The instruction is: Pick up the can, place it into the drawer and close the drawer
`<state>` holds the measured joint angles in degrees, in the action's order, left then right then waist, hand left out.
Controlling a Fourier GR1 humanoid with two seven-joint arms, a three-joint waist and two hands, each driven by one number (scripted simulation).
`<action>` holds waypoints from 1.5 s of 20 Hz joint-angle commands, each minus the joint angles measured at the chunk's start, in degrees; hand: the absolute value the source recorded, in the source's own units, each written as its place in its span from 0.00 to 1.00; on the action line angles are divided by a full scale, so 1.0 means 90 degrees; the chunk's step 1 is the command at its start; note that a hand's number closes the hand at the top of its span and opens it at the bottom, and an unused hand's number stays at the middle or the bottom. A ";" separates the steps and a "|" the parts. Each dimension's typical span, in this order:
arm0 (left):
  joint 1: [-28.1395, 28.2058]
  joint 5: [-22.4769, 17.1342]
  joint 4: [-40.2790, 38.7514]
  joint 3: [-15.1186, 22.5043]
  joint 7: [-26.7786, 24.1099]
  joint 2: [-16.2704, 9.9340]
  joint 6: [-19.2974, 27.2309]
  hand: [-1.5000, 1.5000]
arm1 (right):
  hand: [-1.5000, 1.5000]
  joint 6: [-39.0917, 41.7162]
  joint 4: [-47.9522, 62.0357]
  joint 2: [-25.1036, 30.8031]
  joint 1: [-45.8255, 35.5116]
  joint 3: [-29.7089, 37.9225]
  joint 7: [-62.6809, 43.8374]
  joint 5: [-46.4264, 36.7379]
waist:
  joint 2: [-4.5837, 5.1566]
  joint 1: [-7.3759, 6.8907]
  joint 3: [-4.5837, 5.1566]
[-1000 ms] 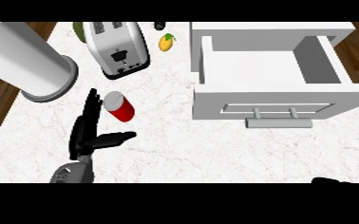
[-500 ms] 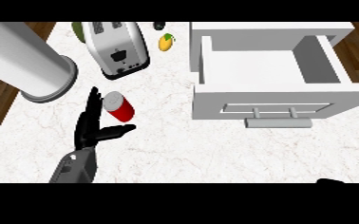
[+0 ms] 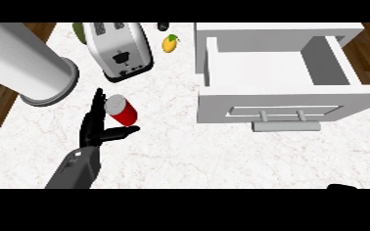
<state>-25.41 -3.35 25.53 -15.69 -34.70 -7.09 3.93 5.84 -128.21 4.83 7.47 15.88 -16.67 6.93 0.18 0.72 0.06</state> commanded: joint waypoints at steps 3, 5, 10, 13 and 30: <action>-0.0596 0.0045 -0.0768 0.0036 -0.0245 -0.0082 -0.0402 0.00 | 0.00 0.0050 -0.0073 -0.0184 0.0251 -0.0012 0.0300 -0.0082 | -0.0001 0.0019 -0.0001; -0.0603 0.0148 -0.0623 0.0215 -0.0102 -0.0135 -0.0646 0.00 | 0.00 -0.0044 0.0405 0.0054 -0.0223 0.0139 0.0207 -0.0190 | -0.0003 -0.0018 -0.0003; -0.1120 0.0023 -0.1180 0.0033 -0.0376 -0.0033 -0.0958 1.00 | 0.00 -0.0148 -0.0161 -0.0250 -0.0035 -0.0321 -0.0110 -0.0323 | 0.0017 0.0048 0.0003; -0.1118 0.0073 -0.1428 0.0034 -0.0798 0.0056 -0.1047 1.00 | 0.00 0.0013 -0.0024 0.0154 -0.0330 0.0169 -0.0177 0.0138 | 0.0028 0.0063 0.0005; -0.1501 -0.0229 -0.1007 -0.0039 -0.0793 0.0461 -0.0801 1.00 | 0.00 -0.0143 -0.0021 0.0067 -0.0409 0.0148 -0.0143 -0.0232 | 0.0002 -0.0002 -0.0002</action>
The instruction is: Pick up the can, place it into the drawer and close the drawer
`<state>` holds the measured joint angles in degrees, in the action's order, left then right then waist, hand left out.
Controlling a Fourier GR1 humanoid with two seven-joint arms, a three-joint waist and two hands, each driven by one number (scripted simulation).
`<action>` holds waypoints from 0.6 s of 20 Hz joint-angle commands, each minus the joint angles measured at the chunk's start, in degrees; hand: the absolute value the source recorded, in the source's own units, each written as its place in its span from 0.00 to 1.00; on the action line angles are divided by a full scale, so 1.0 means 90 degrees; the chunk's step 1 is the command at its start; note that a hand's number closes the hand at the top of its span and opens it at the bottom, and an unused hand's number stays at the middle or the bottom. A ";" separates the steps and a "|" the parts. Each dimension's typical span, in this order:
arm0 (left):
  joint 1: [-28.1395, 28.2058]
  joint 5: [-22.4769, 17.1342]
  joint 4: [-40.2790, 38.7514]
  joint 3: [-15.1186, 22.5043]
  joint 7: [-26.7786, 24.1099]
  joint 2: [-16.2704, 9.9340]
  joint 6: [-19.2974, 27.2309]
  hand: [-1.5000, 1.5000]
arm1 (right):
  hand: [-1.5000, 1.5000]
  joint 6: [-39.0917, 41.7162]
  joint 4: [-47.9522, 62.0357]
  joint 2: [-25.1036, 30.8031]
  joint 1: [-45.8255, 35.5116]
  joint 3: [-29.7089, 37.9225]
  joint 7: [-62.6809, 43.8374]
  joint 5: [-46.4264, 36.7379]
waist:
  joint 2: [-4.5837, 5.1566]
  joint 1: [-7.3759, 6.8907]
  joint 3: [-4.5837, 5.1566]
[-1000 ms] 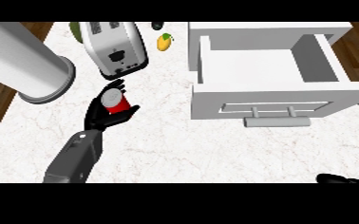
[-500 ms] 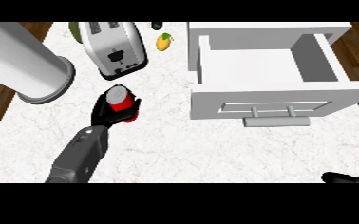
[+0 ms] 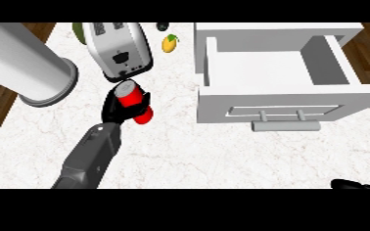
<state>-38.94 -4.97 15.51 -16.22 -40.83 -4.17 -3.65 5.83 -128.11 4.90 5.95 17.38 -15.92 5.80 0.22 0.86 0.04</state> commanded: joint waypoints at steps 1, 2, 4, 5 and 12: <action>-0.0328 -0.0054 0.0409 0.0088 0.0407 0.0385 0.0464 1.00 | 0.00 -0.0047 0.0310 0.0261 -0.0391 0.0220 -0.0068 -0.0005 | -0.0022 -0.0063 -0.0004; -0.0208 -0.0063 0.0481 0.0106 0.0314 0.0272 0.0339 1.00 | 0.00 -0.0154 -0.0312 -0.0111 -0.0021 -0.0268 -0.0218 -0.0339 | -0.0020 -0.0042 -0.0002; 0.0151 -0.0056 0.1264 0.0380 0.0935 0.0381 0.0338 1.00 | 0.00 -0.0003 -0.0129 -0.0137 0.0231 -0.0062 0.0202 -0.0286 | -0.0052 -0.0115 -0.0008; -0.0437 -0.0017 0.0915 0.0271 0.1010 0.0203 0.0513 1.00 | 0.00 0.0021 -0.0324 -0.0077 0.0263 0.0014 0.0061 -0.0143 | -0.0031 -0.0045 -0.0005; -0.0901 -0.0213 0.2343 0.1186 0.2500 0.0458 0.0990 1.00 | 0.00 -0.0203 -0.0142 -0.0052 -0.0207 -0.0139 -0.0191 -0.0346 | -0.0062 -0.0098 -0.0007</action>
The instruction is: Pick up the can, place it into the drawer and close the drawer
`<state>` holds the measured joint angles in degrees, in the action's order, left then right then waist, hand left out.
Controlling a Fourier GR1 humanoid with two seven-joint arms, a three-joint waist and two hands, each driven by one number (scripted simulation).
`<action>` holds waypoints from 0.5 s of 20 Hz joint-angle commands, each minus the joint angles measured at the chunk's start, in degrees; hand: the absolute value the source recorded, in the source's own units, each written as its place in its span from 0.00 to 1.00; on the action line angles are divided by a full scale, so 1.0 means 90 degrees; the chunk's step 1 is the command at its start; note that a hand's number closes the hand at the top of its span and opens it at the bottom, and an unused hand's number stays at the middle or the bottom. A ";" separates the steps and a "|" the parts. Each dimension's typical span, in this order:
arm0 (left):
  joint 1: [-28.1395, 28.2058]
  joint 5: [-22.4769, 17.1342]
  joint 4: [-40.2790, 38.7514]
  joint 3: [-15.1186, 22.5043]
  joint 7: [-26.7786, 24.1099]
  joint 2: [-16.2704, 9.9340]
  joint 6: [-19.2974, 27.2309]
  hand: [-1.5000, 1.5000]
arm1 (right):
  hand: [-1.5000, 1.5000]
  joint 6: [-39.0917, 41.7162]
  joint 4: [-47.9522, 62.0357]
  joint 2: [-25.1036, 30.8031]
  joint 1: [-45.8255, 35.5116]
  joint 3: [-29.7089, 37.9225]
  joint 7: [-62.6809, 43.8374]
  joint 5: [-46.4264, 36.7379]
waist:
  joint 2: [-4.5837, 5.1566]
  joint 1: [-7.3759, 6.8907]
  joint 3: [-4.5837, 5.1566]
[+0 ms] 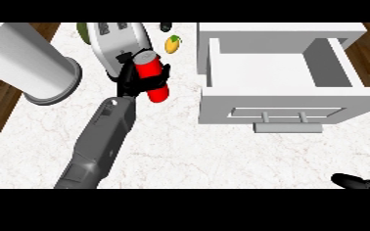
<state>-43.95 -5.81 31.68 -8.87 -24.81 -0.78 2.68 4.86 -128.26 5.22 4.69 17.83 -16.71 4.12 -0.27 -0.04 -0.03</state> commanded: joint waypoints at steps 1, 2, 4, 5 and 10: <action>-0.0277 -0.0244 0.0905 0.0496 0.1064 0.0082 0.0312 1.00 | 0.00 0.0156 0.0286 -0.0037 0.0233 0.0206 0.0512 0.0103 | -0.0021 -0.0007 -0.0005; -0.0081 -0.0314 0.1449 0.0749 0.1357 0.0083 0.0387 1.00 | 0.00 0.0110 0.0153 0.0081 0.0183 0.0334 0.0166 0.0225 | -0.0052 -0.0060 -0.0005; -0.0404 -0.0357 0.1588 0.0736 0.1717 0.0084 0.0463 1.00 | 0.00 0.0043 -0.0200 0.0043 0.0119 0.0194 -0.0049 0.0197 | -0.0006 0.0012 0.0001; -0.0847 -0.0358 0.1539 0.0725 0.1994 0.0085 0.0714 1.00 | 0.00 -0.0029 -0.0186 -0.0040 0.0022 -0.0108 -0.0141 -0.0080 | 0.0001 0.0018 0.0002; -0.1048 -0.0507 0.2765 0.1219 0.3161 0.0043 0.1178 1.00 | 0.00 0.0030 -0.0415 -0.0055 0.0255 -0.0039 -0.0354 0.0068 | -0.0020 -0.0028 0.0001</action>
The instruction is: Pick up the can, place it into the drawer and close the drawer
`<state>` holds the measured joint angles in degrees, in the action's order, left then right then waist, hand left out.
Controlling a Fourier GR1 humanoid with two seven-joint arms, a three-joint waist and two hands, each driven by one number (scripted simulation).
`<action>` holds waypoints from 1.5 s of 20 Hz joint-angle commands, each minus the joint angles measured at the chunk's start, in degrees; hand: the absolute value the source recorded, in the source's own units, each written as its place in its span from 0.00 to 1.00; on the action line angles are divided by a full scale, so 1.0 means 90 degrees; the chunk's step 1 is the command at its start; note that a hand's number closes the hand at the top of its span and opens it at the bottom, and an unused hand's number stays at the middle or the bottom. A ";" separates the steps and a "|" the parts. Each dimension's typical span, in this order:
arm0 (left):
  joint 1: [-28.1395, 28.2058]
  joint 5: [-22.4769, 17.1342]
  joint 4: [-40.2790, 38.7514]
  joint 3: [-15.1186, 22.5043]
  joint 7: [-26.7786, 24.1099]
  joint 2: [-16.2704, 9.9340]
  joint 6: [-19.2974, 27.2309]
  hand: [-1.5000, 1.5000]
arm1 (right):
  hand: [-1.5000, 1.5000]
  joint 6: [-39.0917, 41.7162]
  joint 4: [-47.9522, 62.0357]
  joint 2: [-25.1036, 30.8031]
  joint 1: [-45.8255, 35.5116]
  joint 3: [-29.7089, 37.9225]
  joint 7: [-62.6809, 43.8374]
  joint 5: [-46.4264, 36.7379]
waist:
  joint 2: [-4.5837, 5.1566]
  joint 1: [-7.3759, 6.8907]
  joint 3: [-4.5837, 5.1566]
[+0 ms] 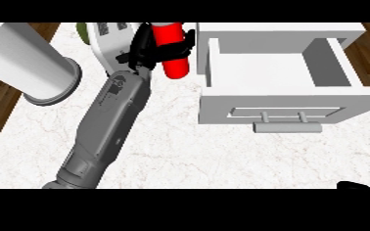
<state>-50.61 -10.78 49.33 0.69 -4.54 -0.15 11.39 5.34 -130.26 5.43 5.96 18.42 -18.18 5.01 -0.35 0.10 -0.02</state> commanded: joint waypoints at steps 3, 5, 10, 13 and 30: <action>-0.0656 0.0016 0.0584 0.0327 0.1059 0.0016 0.0526 1.00 | 0.00 -0.0040 -0.0032 -0.0208 0.0200 -0.0007 0.0354 -0.0141 | 0.0026 0.0041 -0.0001; -0.0902 -0.0100 0.0849 0.0871 0.1554 0.0016 0.0964 1.00 | 0.00 -0.0125 0.0010 0.0115 -0.0356 0.0033 -0.0237 -0.0008 | 0.0019 0.0040 0.0001; -0.2173 -0.0107 0.0025 0.0694 0.1816 0.0016 0.1254 1.00 | 0.00 -0.0062 -0.0261 -0.0049 -0.0035 -0.0073 -0.0176 -0.0020 | 0.0046 0.0158 -0.0001; -0.2476 -0.0316 -0.0337 0.0958 0.1825 0.0016 0.1507 1.00 | 0.00 -0.0203 0.0012 0.0052 -0.0430 -0.0140 -0.0253 -0.0243 | 0.0054 0.0143 0.0000; -0.4441 -0.1303 -0.2919 0.1327 0.1278 0.0016 0.1691 1.00 | 0.00 -0.0130 0.0399 0.0314 -0.0901 0.0051 -0.0161 0.0008 | 0.0174 0.0507 -0.0017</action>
<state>-88.36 -20.48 26.26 11.39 8.83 -0.01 26.09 4.34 -128.97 7.74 -0.30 18.68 -20.82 5.58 0.84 3.92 -0.11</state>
